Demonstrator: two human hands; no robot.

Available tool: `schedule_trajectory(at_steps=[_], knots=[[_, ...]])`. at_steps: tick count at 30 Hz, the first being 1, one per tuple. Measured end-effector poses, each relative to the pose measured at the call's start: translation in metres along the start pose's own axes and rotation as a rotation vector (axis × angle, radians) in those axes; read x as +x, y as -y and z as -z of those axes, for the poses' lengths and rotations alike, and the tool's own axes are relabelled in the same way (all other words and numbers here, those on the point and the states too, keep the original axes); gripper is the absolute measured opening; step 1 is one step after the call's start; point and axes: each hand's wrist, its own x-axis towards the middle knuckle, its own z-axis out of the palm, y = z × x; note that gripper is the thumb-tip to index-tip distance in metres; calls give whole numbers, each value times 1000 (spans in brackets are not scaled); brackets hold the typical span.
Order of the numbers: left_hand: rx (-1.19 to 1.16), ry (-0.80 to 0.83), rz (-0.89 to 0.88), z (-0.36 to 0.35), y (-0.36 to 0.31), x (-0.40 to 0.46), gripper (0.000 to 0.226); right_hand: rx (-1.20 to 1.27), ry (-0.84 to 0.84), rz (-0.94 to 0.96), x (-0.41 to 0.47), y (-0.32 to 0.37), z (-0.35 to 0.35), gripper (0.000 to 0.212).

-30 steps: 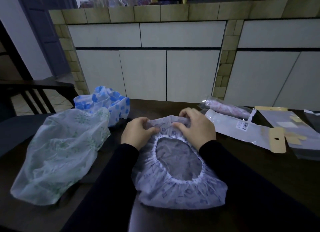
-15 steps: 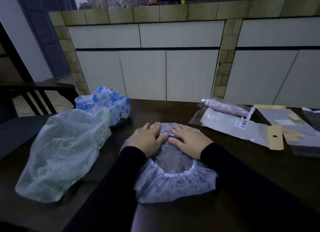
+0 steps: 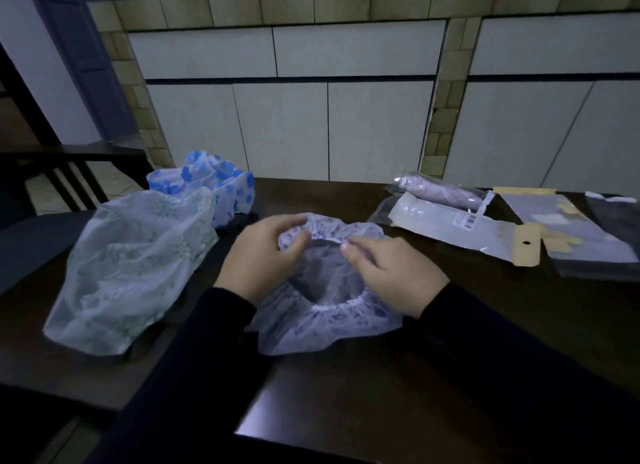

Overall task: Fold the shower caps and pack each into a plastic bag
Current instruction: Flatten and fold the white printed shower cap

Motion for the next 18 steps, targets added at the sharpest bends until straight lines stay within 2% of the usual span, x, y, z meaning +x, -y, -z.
schedule_trajectory(at_steps=[4,6,11,14,18], knots=[[316,427,182,-8,-12,-31,93,-281,290,-18,-11,-12,-18,67],[433,539,197,-15,-8,-37,109,-351,339,-2,-12,-20,-19,73],[436,567,172,-8,10,-36,131,-368,361,-13,-15,-35,-11,93],[398,553,137,-2,7,-39,125,-322,349,7,-15,-35,-10,96],[415,355,58,3,-2,-45,112,-168,255,161,-18,-35,1,86]])
